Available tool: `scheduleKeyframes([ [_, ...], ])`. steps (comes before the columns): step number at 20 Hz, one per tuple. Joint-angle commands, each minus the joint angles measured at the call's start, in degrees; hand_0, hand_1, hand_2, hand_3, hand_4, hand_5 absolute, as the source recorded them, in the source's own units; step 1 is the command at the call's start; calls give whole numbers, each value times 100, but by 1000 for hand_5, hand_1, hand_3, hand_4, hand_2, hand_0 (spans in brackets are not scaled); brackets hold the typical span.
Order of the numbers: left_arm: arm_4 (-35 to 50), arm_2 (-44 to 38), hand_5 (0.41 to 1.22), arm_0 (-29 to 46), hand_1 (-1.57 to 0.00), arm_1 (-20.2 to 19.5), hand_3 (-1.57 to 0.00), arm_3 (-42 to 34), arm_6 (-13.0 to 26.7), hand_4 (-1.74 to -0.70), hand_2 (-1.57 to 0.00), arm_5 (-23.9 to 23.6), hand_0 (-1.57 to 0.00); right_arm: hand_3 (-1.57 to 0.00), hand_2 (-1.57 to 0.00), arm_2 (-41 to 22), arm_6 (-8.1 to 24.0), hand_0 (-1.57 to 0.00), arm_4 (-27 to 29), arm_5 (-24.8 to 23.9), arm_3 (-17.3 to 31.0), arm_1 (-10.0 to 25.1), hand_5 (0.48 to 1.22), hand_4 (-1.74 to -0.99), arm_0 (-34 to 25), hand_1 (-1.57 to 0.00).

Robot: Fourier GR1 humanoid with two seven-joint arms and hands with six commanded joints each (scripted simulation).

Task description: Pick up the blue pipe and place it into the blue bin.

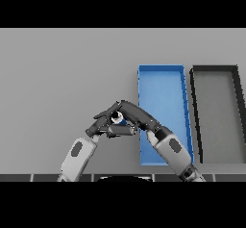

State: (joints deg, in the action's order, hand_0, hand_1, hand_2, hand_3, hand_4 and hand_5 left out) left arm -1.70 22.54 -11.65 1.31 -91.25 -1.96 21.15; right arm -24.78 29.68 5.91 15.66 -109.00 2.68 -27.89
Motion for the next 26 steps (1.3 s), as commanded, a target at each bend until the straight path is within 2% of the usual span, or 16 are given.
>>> scheduleKeyframes([
  [1, -34, -16, 1221, -73, -1571, 19, -1426, 33, 31, -1731, -1571, -33, -1571, -1501, -1535, -18, -82, -1533, -57, -88, -2, -32, 1160, -1721, 26, -1533],
  [4, -283, 19, 1221, -26, -1571, -81, -1454, -73, -139, -1724, -1571, -210, -1571, -1535, -1552, -43, -322, -1551, -233, -253, 11, -30, 1190, -1731, 58, -1551],
  [5, -371, -11, 1221, -34, -1342, -140, -1166, -133, -149, -1599, -1293, -224, -1462, -1542, -1556, -99, -312, -1555, -329, -326, -13, -61, 1196, -1733, 14, -1555],
  [6, -356, -24, 1221, -67, -1073, -182, -933, -99, -123, -1475, -1034, -62, -1169, -1548, -1559, -108, -367, -1558, -346, -339, -73, -2, 1201, -1734, 67, -1558],
  [7, -317, -23, 1221, -63, -858, -249, -746, -95, -189, -1372, -827, 148, -935, -1553, -1561, -95, -250, -1561, -324, -395, -95, -28, 1205, -1736, 47, -1561],
  [9, -502, -7, 1221, -71, -549, -269, -477, -17, -212, -1206, -529, 321, -598, -1559, -1565, -85, 51, -1565, -293, -417, -94, -30, 1211, -1738, 19, -1565],
  [11, -620, -24, 1029, -70, -351, -253, -305, -4, -170, -1085, -338, 345, -383, -1563, -1567, -126, 165, -1567, -401, -476, -84, -83, 1214, -1739, -41, -1567],
  [12, -610, -14, 938, -34, -281, -202, -244, -48, -25, -1047, -270, 304, -306, -1565, -1568, -182, 72, -1568, -424, -489, -175, -67, 1216, -1739, 38, -1568],
  [15, -572, -60, 704, -8, -143, -169, -124, -72, 411, -980, -138, 247, -156, -1568, -1569, -181, -140, -1569, -477, -506, -98, -12, 1218, -1740, 60, -1569],
  [17, -487, -54, 603, 54, -91, -104, -79, -85, 694, -969, -88, 265, -100, -1569, -1570, -178, -147, -1570, -391, -509, -116, -6, 1219, -1740, 67, -1570],
  [18, -536, -73, 567, 71, -73, -134, -63, -77, 607, -968, -70, 222, -79, -1569, -1570, -178, -155, -1570, -316, -544, -111, -59, 1220, -1741, 77, -1570],
  [20, -681, -48, 513, 37, -46, -126, -40, -14, 587, -947, -45, 130, -50, -1570, -1570, -147, -192, -1570, -241, -601, -105, -98, 1220, -1741, 70, -1570],
  [21, -731, -44, 495, 83, -37, -169, -32, 28, 517, -938, -35, 124, -40, -1570, -1571, -46, -154, -1571, -17, -636, -147, -136, 1220, -1741, 58, -1571],
  [23, -731, -50, 482, 105, -23, -189, -20, 25, 565, -922, -22, 132, -25, -1570, -1571, 156, 8, -1571, 317, -741, -219, -164, 1221, -1741, -108, -1571],
  [26, -707, -29, 464, 121, -11, -192, -10, 4, 636, -909, -11, 180, -12, -1571, -1571, 479, 492, -1571, 879, -1069, -355, -196, 1221, -1741, -612, -1571],
])
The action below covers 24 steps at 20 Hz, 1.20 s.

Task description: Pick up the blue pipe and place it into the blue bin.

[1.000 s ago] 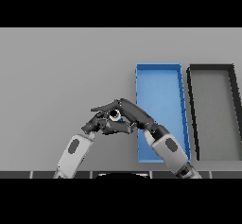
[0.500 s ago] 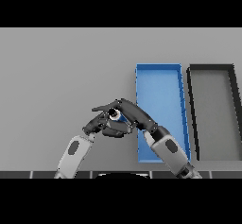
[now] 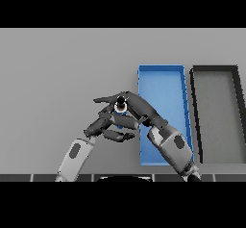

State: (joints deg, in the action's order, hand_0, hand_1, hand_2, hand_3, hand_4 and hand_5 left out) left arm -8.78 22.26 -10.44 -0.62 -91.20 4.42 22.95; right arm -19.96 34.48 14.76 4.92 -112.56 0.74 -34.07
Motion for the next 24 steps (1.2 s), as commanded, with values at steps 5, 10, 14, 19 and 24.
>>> scheduleKeyframes([
  [5, 68, -23, 437, -77, -3, 33, -3, -13, 174, -906, -3, 47, -3, -1571, -1571, 744, 13, -1571, 1413, -554, 355, 918, 1221, -1741, -1540, -1571],
  [10, 68, -61, 428, -8, 0, -61, 0, -116, 256, -892, 0, 44, 0, -1571, -1571, 1526, 36, -1571, 1116, -1103, 900, 1791, 1221, -1741, -2252, -1571],
  [14, 31, -26, 412, -2, 0, -50, 1, -82, 69, -886, 0, 43, 0, -1571, -1571, 1956, 29, -1571, 1118, -1141, 1326, 2409, 1221, -1741, -1978, -1571],
  [19, -51, -60, 418, -84, 1, -132, 1, -54, 88, -869, 1, 4, 1, -1571, -1571, 2205, 46, -1571, 1143, -1272, 1143, 2770, 1221, -1741, -738, -1571],
  [24, 4, -37, 422, -26, 1, -94, 1, -60, 83, -875, 1, 14, 1, -1571, -1571, 2044, 45, -1571, 1258, -1607, 671, 3018, 1221, -1741, 668, -1571],
])
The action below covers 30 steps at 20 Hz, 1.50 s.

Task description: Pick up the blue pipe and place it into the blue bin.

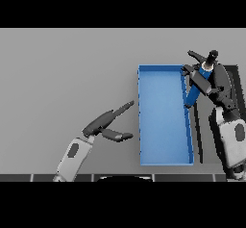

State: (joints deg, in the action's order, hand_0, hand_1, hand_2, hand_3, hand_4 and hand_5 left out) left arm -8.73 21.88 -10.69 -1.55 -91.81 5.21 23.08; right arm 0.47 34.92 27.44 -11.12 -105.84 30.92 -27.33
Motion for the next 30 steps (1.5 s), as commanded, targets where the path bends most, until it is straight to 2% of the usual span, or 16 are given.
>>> scheduleKeyframes([
  [1, -8, 16, 422, 14, 1, 13, 1, 6, 42, -877, 1, -7, 1, -1571, -1571, -95, 1, -1571, -22, -152, -107, -10, 1221, -1741, 285, -1571],
  [4, 21, 10, 427, 33, 1, 33, 1, -5, 107, -880, 1, -26, 1, -1571, -1571, -414, 1, -1571, 101, -745, -496, 219, 1221, -1741, 1136, -1571],
  [9, 36, 69, 422, 134, 1, 9, 1, -85, 84, -888, 1, 5, 1, -1521, -1571, -1459, 0, -1571, 468, -2162, -548, 1126, 1221, -1741, 1733, -1571],
  [10, 6, 73, 420, 136, 1, -1, 1, -95, 73, -887, 1, -14, 1, -1255, -1571, -1651, 0, -1571, 511, -2400, -521, 1274, 1221, -1741, 1756, -1571],
  [13, -1, 53, 421, 141, 1, -40, 1, -95, 23, -883, 1, -11, 1, -908, -1571, -2500, -1, -1571, 927, -3081, -258, 1834, 1221, -1741, 1593, -1571],
  [14, 6, 76, 421, 161, 1, -17, 1, -154, 61, -883, 1, -21, 1, -847, -1571, -2846, -2, -1571, 1130, -3370, -167, 2047, 1221, -1741, 1490, -1548],
  [15, -37, 110, 421, 156, 1, -14, 1, -148, 82, -882, 1, -21, 1, -788, -1339, -3108, -1, -1465, 1393, -3530, -62, 2216, 1221, -1678, 1363, -1336],
  [17, -35, 86, 422, 134, 1, -16, 1, -143, 57, -878, 1, -35, 1, -504, -856, -3649, 7, -937, 1889, -3775, 83, 2582, 1221, -1503, 1031, -855],
  [19, -6, 79, 427, 136, 1, -22, 1, -167, 47, -878, 1, -19, 1, -322, -548, -3903, -4, -599, 2076, -3608, 168, 2712, 1221, -1337, 886, -547],
  [22, -5, 106, 429, 164, 1, 9, 1, -190, 121, -881, 1, -23, 1, -164, -280, -4456, 6, -306, 2295, -3293, 280, 2984, 1084, -1175, 547, -279],
  [25, -3, 147, 428, 198, 1, 48, 1, -239, 175, -886, 1, -30, 1, -84, -143, -5211, 2, -156, 2453, -2974, 462, 3271, 934, -1083, 14, -143],
  [27, -6, 88, 426, 177, 1, -26, 1, -292, 224, -885, 1, -42, 1, -53, -91, -5810, 2, -100, 2618, -2885, 566, 3406, 868, -1071, -476, -91],
  [30, 6, 95, 428, 193, 1, -8, 1, -282, 200, -885, 1, -38, 1, -27, -46, -6300, 3, -51, 2678, -2789, 617, 3563, 787, -1051, -838, -46],
])
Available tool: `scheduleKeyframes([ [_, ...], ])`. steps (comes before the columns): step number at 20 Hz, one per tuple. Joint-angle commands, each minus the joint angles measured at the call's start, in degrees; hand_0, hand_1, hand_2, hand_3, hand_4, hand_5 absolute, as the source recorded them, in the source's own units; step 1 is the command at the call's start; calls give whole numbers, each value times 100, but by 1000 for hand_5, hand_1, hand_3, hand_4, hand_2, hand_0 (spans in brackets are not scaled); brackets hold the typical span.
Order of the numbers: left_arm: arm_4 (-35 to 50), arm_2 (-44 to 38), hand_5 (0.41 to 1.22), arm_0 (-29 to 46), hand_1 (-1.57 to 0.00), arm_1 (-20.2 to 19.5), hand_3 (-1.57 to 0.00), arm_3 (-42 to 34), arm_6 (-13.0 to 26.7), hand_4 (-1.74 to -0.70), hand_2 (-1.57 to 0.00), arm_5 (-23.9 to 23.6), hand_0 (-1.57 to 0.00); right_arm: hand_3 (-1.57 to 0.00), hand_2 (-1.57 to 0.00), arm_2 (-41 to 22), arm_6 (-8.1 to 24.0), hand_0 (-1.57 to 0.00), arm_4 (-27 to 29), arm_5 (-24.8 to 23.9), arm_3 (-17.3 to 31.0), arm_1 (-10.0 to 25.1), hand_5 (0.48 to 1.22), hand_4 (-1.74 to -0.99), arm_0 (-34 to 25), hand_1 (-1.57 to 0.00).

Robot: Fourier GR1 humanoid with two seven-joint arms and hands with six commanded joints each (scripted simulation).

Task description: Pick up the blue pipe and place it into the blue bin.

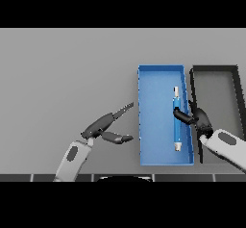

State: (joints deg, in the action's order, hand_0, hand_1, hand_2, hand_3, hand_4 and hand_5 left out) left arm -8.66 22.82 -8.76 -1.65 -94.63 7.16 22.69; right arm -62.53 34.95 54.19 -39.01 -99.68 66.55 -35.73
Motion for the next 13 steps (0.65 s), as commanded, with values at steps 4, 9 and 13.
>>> scheduleKeyframes([
  [4, 4, 11, 429, 54, 1, -33, 1, -34, -73, -888, 1, 21, 1, -10, -18, -248, 0, -20, 76, -115, -2, -18, 696, -1033, -213, -18],
  [9, -52, 1, 431, 36, 1, -47, 1, 22, -94, -885, 1, -8, 1, -3, -5, -306, -26, -6, 152, -10, 59, -32, 661, -1022, -326, -5],
  [13, -89, -76, 431, -82, 1, -59, 1, 304, -188, -885, 1, -7, 1, -3, -5, -354, -39, -6, 130, 11, 54, -59, 643, -1022, -294, -5],
])
